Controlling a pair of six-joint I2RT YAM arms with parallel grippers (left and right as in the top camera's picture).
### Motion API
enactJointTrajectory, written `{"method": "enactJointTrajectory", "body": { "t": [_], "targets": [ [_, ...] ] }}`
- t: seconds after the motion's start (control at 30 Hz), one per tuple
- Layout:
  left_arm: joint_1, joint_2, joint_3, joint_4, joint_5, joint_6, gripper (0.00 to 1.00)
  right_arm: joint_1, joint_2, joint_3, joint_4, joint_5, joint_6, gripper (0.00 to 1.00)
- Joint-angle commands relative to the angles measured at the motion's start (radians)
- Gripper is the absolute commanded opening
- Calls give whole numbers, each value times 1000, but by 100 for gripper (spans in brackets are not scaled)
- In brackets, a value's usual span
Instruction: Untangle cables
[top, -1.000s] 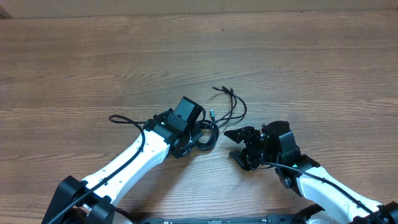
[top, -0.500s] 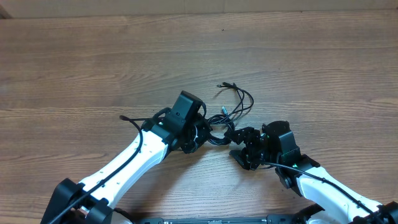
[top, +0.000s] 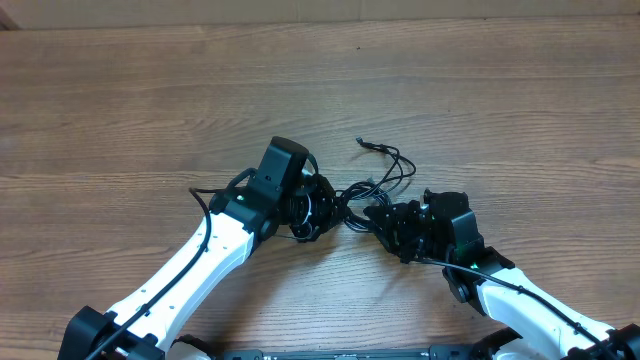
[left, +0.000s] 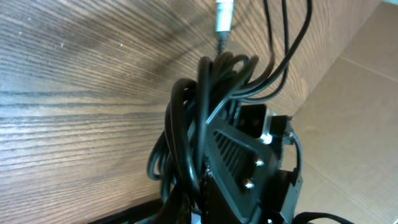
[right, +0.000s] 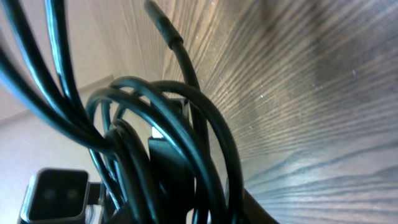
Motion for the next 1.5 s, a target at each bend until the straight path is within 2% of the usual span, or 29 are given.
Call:
{"method": "enactJointTrajectory", "body": {
  "t": [0.0,0.07,0.17,0.33,0.47,0.53,0.63,0.67,0.77,0.83,1.07,1.27,1.33,1.47],
  "targets": [
    [50,-24,-2,19,45,27,4,4,-1,12,-16,20,-7,13],
    [100,-24,-2,19,42,27,4,4,-1,12,-37,19,-14,8],
    [167,-23,-2,19,41,27,4,4,-1,12,-71,19,-14,4],
    [262,-23,-2,18,32,27,4,4,-1,12,-81,16,-63,4],
    [274,-23,-2,17,1,37,4,4,-1,12,-80,12,-63,4],
    [264,-23,-2,11,11,82,5,4,-1,12,-80,12,-63,4],
    [257,-23,-2,-24,60,136,31,4,-1,12,-80,13,-63,4],
    [256,-23,-2,-46,84,150,36,4,-1,12,-80,12,-63,4],
    [249,-23,-3,-126,115,188,43,4,-1,12,-80,12,-63,4],
    [228,-21,-3,-216,86,206,47,4,-1,12,-80,11,-63,4],
    [106,3,-3,-146,-28,108,56,4,-1,12,-80,3,-63,4],
    [76,13,-3,-142,-79,85,61,4,-1,12,-79,-8,-63,4],
    [66,16,-3,-140,-100,79,52,4,-1,12,-76,-21,-63,4],
    [42,31,-3,-131,-113,34,52,4,-1,12,-69,-33,-63,4]
  ]
}}
